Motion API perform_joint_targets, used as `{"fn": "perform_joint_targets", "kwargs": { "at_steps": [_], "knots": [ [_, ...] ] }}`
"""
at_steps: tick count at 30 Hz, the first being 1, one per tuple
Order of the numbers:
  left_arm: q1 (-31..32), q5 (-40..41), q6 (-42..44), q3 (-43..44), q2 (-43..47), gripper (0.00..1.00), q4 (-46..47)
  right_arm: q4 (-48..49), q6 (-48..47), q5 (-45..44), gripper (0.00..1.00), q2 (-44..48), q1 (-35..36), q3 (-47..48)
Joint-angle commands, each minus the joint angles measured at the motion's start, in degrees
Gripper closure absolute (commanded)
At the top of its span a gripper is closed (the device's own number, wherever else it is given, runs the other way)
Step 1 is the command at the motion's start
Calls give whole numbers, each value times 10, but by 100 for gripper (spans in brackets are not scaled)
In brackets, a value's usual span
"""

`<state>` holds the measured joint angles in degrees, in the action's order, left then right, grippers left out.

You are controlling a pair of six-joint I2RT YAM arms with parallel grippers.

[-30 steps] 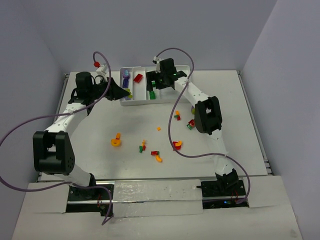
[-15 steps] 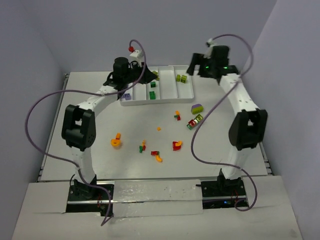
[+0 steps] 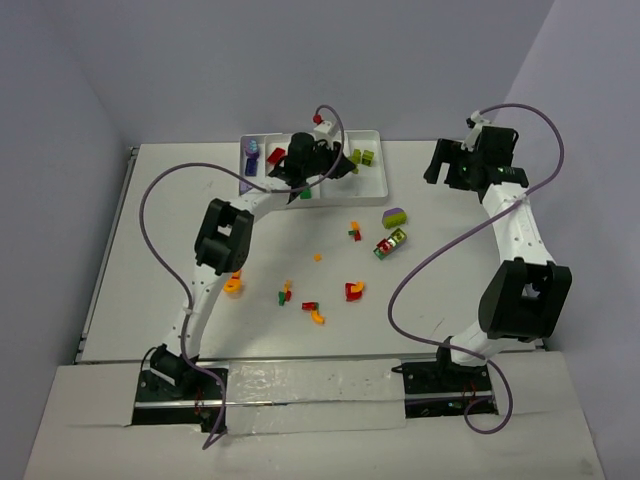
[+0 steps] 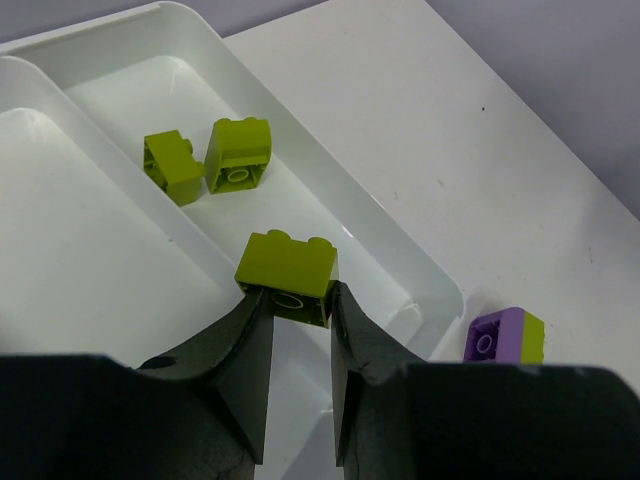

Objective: Sort the legos into containers by color

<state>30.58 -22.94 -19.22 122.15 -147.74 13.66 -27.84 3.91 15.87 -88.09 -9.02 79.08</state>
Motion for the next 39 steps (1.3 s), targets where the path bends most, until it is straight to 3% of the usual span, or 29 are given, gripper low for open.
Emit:
{"fn": "perform_joint_targets", "kwargs": {
  "at_steps": [1, 6, 9, 11, 17, 22, 24, 27, 29, 31, 35, 39],
  "knots": [
    [5, -2, -9, 78, -30, 99, 70, 3, -29, 35, 0, 11, -3, -14],
    [12, -7, -15, 125, -77, 92, 85, 0, -61, 37, 0, 4, -2, -35],
    [13, 6, -17, 132, -91, 68, 93, -10, -75, 46, 0, 3, -2, -37],
    [13, 14, -19, 132, -94, 47, 96, -26, -90, 56, 0, -3, -1, -30],
    [13, 21, -9, 137, -94, 26, 101, -79, -147, 88, 1, -21, 19, -6],
    [12, 12, -8, 127, -69, 23, 96, -102, -247, 70, 5, -6, 77, -7],
    [3, -29, -34, 97, -28, 21, 97, -141, -337, 57, 6, 1, 129, -3],
    [-24, -156, -91, 80, 23, 21, 80, -174, -434, 64, 6, 5, 167, -5],
    [-60, -275, -169, 21, 96, 22, 88, -221, -534, 76, 7, -5, 200, 7],
    [-83, -303, -181, -47, 164, 21, 79, -255, -596, 83, 8, -25, 217, 24],
    [-134, -291, -93, -237, 353, 20, 7, -303, -708, 74, 9, -69, 240, 43],
    [-190, -307, -33, -349, 463, 18, -86, -309, -834, 29, 10, -100, 257, 6]
  ]
}}
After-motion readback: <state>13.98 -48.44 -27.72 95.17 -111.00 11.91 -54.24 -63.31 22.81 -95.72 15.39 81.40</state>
